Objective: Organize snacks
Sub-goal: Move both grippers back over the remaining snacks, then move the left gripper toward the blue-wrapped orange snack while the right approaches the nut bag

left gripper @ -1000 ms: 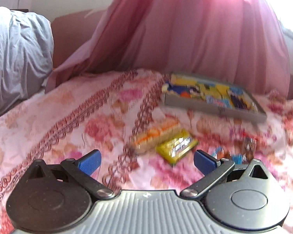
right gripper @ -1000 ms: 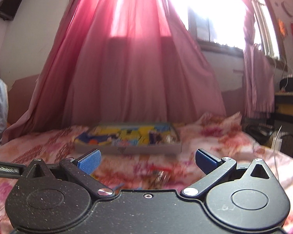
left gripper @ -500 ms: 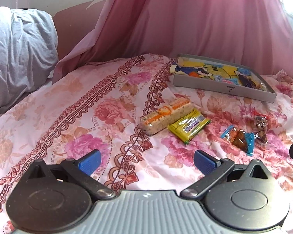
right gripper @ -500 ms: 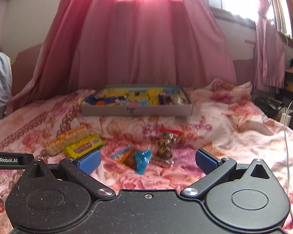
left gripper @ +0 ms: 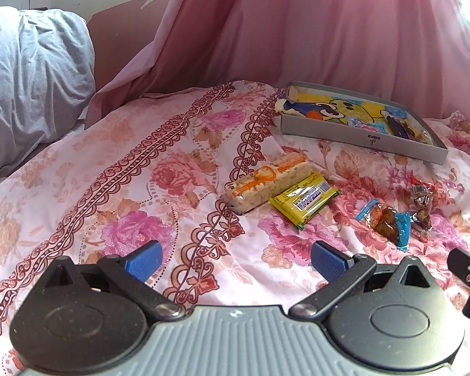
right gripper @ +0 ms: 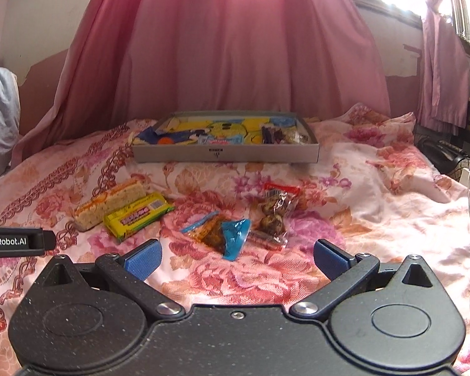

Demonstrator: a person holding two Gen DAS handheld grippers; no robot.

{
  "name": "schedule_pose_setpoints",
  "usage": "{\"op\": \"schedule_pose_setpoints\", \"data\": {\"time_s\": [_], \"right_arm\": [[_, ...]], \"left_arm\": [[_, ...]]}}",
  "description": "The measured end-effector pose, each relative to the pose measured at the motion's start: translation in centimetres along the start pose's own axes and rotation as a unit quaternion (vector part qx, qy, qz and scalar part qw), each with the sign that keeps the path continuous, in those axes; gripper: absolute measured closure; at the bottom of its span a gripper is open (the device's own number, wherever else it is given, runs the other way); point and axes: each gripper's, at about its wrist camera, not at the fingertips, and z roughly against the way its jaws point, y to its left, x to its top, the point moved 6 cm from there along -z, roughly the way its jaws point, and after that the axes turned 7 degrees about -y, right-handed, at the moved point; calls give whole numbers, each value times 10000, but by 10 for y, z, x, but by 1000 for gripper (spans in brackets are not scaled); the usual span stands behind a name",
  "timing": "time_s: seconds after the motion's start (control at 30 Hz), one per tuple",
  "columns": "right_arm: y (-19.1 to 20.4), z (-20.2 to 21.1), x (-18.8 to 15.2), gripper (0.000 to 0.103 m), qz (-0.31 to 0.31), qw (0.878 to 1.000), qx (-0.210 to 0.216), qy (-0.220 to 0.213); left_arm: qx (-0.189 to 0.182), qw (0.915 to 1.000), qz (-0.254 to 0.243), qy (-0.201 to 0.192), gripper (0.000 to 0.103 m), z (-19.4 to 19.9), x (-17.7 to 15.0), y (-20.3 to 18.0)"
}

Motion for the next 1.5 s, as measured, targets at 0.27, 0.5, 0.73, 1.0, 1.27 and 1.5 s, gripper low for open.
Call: {"op": "schedule_pose_setpoints", "data": {"time_s": [0.27,0.5,0.73,1.0,1.27,1.5], "right_arm": [[6,-11,-6,1,9,9993,180,337],[16,-26,-3,1,158,9966,477,648],[23,-39,9,1,525,9933,781,665],[13,-63,23,1,1192,9878,910,408],[-13,-89,28,1,1140,9897,853,155],[-13,-111,26,1,1261,9847,1198,99]], "left_arm": [[-24,10000,20,50,0,-2,4,0],[-114,9998,-161,13,0,-11,11,-1],[-209,9990,-401,51,0,-28,22,-9],[-197,9996,-218,2,0,-46,45,-20],[-108,9995,-282,41,0,-71,64,-40],[-147,9989,-438,128,0,-86,64,-57]]}}
